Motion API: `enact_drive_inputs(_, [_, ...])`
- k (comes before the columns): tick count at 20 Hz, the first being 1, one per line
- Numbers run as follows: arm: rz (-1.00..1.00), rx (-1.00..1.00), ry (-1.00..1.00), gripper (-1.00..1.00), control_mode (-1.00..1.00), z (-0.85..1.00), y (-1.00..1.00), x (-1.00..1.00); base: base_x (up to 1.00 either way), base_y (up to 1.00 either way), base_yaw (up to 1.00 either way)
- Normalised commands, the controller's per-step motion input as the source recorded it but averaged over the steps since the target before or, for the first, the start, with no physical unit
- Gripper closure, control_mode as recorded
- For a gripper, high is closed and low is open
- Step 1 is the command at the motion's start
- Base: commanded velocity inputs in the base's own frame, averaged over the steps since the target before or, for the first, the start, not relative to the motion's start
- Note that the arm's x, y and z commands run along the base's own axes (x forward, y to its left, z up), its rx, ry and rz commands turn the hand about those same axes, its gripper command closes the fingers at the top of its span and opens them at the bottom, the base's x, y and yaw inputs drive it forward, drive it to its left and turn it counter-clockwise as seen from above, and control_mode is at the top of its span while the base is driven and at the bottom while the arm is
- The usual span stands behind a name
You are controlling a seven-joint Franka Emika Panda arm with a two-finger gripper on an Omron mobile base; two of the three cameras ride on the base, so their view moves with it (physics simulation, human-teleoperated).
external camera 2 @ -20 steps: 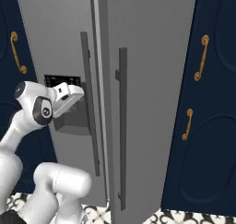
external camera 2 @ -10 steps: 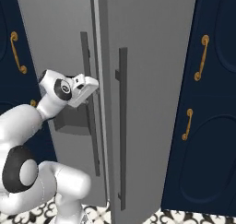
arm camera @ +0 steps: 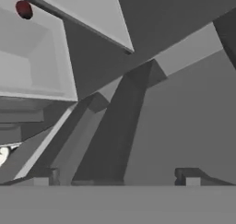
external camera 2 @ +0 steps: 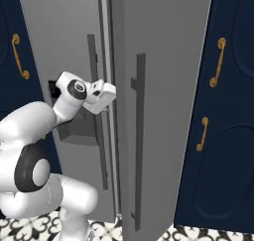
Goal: Take the strawberry from the fridge and place it on top of the pancake, located on the dining counter.
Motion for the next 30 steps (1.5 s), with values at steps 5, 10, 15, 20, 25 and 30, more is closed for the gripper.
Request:
enact_drive_inputs(5, [-0.15,0.01,-0.01,-1.00,-1.00,0.04,-0.99,-0.12,0.00,0.00,0.00])
enact_drive_inputs(10, [-0.05,0.07,-0.03,-1.00,-1.00,0.00,-1.00,-0.04,0.00,0.00,0.00])
enact_drive_inputs(15, [-0.02,0.10,-0.03,-1.00,-1.00,0.01,-1.00,0.00,0.00,0.00,0.00])
enact_drive_inputs(20, [-0.02,0.13,-0.01,-1.00,-1.00,0.00,-1.00,0.00,0.00,0.00,0.00])
enact_drive_inputs(25, [-0.01,0.14,0.00,-1.00,-1.00,0.00,-1.00,0.00,0.00,0.00,0.00])
enact_drive_inputs(30, [0.00,0.17,-0.03,-1.00,-1.00,0.00,-1.00,0.00,0.00,0.00,0.00])
